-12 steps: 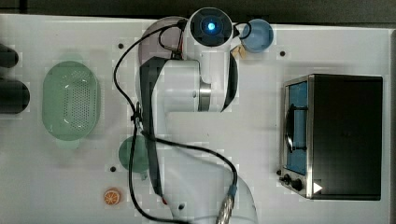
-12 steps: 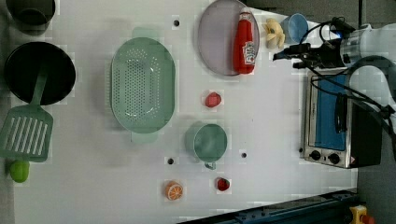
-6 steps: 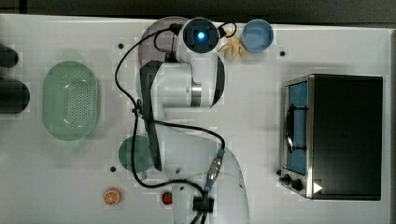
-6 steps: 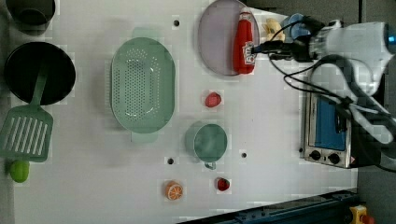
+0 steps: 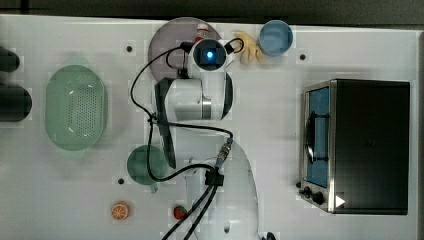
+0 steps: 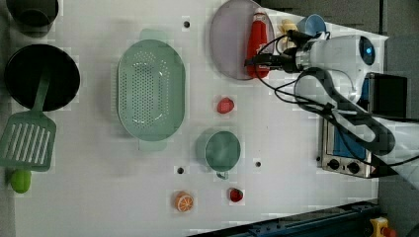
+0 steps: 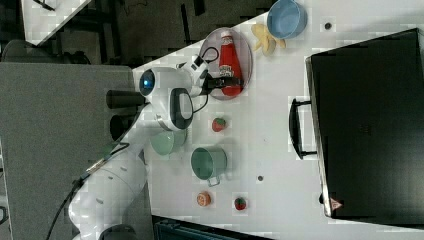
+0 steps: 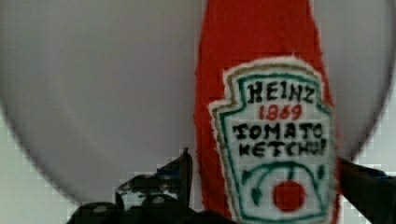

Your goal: Pick ketchup from plate and place it on table.

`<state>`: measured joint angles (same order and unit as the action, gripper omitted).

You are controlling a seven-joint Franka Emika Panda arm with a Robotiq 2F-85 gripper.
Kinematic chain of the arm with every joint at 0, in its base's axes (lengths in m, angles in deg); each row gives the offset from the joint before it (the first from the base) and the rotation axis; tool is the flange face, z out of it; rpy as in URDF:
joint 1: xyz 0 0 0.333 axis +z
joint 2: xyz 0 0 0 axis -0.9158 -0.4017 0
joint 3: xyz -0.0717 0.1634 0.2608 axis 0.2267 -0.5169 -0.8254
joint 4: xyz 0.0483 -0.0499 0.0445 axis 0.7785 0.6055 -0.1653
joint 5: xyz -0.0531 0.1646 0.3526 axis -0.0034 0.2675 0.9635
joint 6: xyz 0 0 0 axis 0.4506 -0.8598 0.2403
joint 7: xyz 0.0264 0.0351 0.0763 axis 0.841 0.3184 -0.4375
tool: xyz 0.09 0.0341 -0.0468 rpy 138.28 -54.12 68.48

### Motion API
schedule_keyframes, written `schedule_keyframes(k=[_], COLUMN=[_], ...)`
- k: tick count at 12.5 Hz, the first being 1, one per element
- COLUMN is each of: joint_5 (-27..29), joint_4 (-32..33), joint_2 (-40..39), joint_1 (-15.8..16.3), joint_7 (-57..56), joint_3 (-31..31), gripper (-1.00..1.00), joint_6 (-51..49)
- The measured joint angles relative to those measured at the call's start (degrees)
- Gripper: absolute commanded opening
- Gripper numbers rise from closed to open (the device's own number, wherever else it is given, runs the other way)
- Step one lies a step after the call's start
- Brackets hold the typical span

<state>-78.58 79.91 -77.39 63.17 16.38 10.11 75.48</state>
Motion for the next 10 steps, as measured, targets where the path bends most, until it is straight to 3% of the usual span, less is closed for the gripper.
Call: schedule_keyframes(k=[2, 3, 5, 6, 10], joint_5=[-0.19, -0.76, 0.18, 0.29, 0.21], joint_4=[-0.45, -0.73, -0.78, -1.12, -2.13], joint_2=[-1.93, -2.27, -2.01, -1.87, -0.78], joint_1=[0.19, 0.15, 0.13, 0.14, 0.24], joint_7=[-0.14, -0.14, -0.14, -0.14, -0.22], joint_3=[0.02, -0.01, 0.05, 0.04, 0.02], gripper=[1.0, 0.9, 0.41, 0.27, 0.26], joint_6=[1.01, 1.06, 1.34, 2.1, 1.93])
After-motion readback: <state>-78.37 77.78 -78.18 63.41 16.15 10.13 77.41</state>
